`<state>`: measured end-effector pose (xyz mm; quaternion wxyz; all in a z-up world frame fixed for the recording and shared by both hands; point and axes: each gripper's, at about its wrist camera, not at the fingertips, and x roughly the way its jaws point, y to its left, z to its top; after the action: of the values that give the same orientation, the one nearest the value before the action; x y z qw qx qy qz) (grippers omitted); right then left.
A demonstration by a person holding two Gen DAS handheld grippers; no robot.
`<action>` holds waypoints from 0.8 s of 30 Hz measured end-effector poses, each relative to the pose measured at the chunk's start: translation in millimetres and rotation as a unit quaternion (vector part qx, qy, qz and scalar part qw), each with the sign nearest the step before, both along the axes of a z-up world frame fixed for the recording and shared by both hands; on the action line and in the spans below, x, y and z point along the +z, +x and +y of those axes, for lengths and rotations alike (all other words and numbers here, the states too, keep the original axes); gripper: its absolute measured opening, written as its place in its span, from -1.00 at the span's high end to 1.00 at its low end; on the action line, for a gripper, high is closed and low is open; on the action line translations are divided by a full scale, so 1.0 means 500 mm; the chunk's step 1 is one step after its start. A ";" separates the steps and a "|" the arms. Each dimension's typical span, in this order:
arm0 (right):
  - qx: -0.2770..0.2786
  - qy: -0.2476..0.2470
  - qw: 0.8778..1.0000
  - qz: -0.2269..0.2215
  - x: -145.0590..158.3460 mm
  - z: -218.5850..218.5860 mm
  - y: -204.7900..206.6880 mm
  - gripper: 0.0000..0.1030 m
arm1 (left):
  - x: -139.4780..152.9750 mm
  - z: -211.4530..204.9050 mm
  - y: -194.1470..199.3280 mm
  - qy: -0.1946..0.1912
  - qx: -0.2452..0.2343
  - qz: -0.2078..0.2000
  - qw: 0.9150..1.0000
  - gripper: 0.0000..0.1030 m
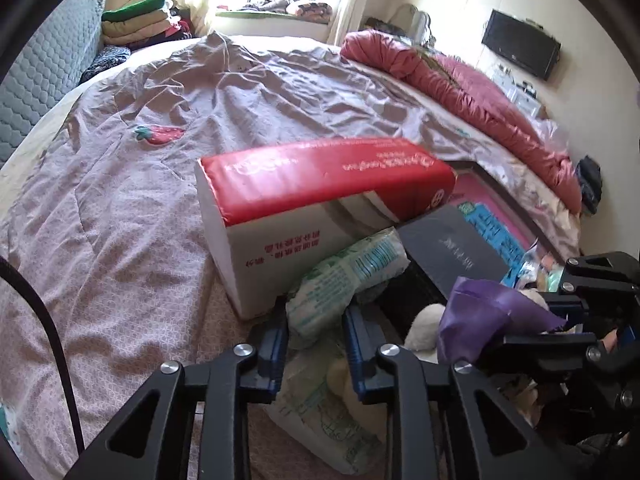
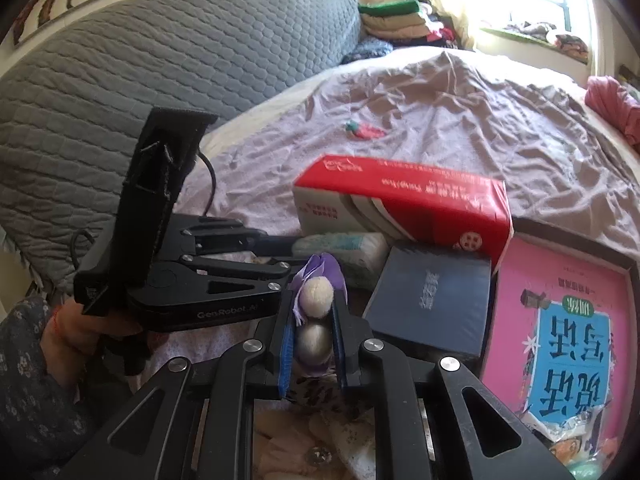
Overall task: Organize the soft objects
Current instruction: 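Grasp the pale green wipes packet with the left tool while the right tool grasps the purple-hooded plush, then lift and carry the wipes packet and plush toy over the pink tray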
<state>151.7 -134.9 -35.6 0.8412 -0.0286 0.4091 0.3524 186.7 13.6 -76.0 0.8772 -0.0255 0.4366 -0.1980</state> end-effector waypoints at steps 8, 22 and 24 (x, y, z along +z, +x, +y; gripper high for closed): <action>-0.010 0.016 0.999 -0.027 0.035 -0.013 -0.017 0.71 | 0.029 0.023 -0.020 -0.020 0.025 -0.006 0.999 0.58; 0.008 0.052 0.998 -0.024 0.061 0.001 -0.060 0.71 | 0.103 0.048 -0.116 0.021 0.075 -0.024 0.997 0.58; 0.009 0.054 0.998 -0.021 0.062 0.003 -0.067 0.71 | 0.110 0.046 -0.128 0.028 0.079 -0.022 0.996 0.58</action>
<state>118.1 -133.6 -4.5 0.8469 0.0053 0.3712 0.3808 122.4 36.4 -21.0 0.8998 -0.0311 0.4193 -0.1164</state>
